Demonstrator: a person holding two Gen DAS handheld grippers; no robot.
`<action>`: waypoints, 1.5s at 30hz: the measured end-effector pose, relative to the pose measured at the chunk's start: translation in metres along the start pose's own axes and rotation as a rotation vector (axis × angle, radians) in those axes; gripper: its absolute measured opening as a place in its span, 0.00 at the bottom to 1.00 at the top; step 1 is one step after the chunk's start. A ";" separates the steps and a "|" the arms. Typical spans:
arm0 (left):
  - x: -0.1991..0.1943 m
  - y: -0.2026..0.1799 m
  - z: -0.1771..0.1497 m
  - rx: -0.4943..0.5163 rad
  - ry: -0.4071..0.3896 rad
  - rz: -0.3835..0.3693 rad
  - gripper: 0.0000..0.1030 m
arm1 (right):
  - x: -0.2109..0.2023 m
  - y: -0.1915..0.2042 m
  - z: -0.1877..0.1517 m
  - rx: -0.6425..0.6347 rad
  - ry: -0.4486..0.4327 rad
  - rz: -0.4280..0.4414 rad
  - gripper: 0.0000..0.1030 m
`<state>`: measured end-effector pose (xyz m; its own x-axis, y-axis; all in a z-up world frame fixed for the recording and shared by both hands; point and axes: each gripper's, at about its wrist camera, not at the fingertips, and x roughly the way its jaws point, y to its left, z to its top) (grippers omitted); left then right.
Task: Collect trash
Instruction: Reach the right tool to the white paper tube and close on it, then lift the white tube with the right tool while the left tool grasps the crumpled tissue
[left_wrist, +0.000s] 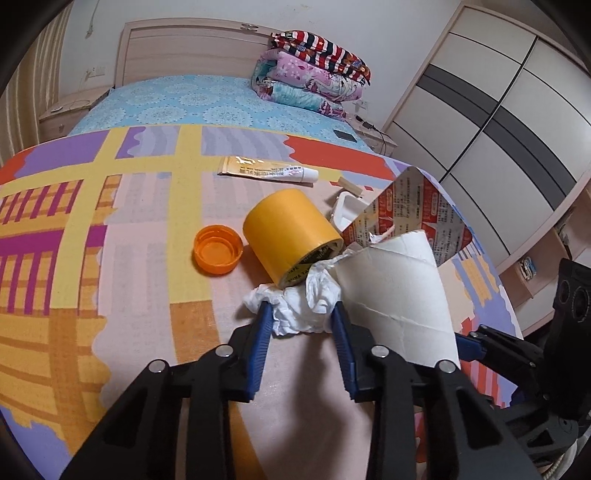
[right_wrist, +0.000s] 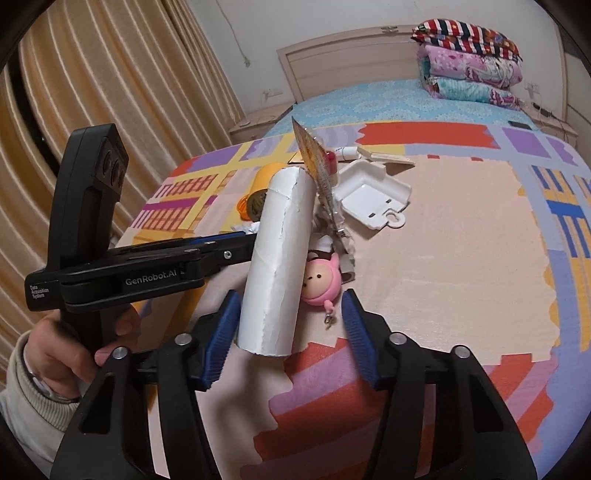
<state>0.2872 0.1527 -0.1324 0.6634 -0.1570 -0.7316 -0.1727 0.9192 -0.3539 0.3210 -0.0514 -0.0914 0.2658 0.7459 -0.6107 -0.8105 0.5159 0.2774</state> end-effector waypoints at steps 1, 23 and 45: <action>-0.001 0.000 0.000 -0.003 -0.002 -0.003 0.22 | -0.001 0.001 0.000 -0.003 -0.004 0.008 0.43; -0.055 -0.024 -0.018 0.021 -0.061 -0.011 0.05 | -0.056 0.019 -0.013 -0.010 -0.086 0.000 0.27; -0.015 -0.034 -0.006 0.042 0.025 0.037 0.06 | -0.075 0.008 -0.029 -0.010 -0.113 0.004 0.27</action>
<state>0.2787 0.1218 -0.1136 0.6387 -0.1309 -0.7582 -0.1656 0.9389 -0.3017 0.2799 -0.1152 -0.0648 0.3194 0.7909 -0.5219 -0.8168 0.5090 0.2716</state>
